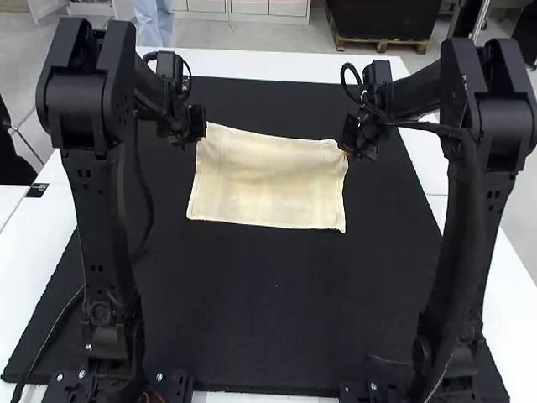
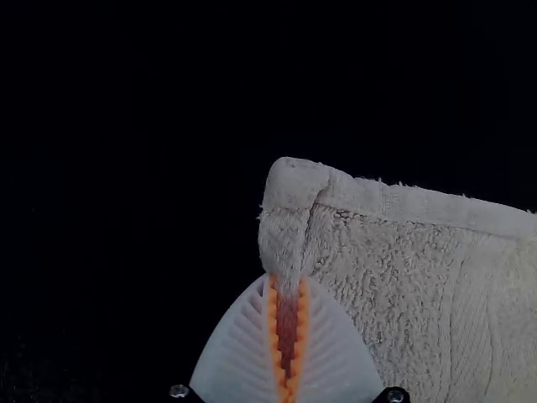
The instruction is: Fold the towel.
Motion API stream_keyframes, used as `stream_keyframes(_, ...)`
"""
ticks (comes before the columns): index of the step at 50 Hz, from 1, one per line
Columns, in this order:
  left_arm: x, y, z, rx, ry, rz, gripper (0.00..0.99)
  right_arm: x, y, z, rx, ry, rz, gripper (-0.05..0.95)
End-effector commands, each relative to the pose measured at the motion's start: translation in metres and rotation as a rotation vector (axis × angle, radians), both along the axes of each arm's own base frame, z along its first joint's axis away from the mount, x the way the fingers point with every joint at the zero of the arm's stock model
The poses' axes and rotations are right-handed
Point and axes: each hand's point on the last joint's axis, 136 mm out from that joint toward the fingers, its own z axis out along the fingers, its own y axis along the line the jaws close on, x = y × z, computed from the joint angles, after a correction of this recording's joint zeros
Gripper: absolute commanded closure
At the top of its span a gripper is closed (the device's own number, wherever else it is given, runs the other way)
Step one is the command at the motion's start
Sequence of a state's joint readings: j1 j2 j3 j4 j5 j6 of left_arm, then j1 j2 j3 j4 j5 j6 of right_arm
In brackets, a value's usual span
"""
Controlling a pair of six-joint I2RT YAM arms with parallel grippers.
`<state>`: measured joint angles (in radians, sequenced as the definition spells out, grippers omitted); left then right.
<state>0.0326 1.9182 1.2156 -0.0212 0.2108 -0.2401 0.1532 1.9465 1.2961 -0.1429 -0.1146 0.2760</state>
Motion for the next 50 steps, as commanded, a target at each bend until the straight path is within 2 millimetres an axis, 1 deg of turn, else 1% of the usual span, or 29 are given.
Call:
stream_keyframes(1, 0.000, 0.003, 0.027, 0.012, -0.063, 0.001, 0.969, -0.002, -0.001, 0.024, -0.025, -0.060, -0.003, 0.90)
stream_keyframes(20, -0.008, -0.001, 0.025, 0.015, -0.059, -0.008, 0.969, -0.031, 0.020, 0.020, -0.028, -0.059, 0.045, 0.90)
stream_keyframes(25, -0.015, -0.002, 0.022, 0.017, -0.050, -0.016, 0.969, -0.037, 0.019, 0.018, -0.028, -0.058, 0.047, 0.90)
stream_keyframes(29, -0.022, -0.005, 0.017, 0.018, -0.039, -0.022, 0.969, -0.039, 0.017, 0.017, -0.030, -0.064, 0.038, 0.90)
stream_keyframes(39, -0.034, -0.004, 0.008, 0.024, -0.033, -0.022, 0.969, -0.043, 0.013, 0.015, -0.034, -0.066, 0.030, 0.90)
stream_keyframes(50, -0.038, -0.004, 0.010, 0.032, -0.039, -0.029, 0.969, -0.048, 0.011, 0.017, -0.045, -0.086, 0.023, 0.90)
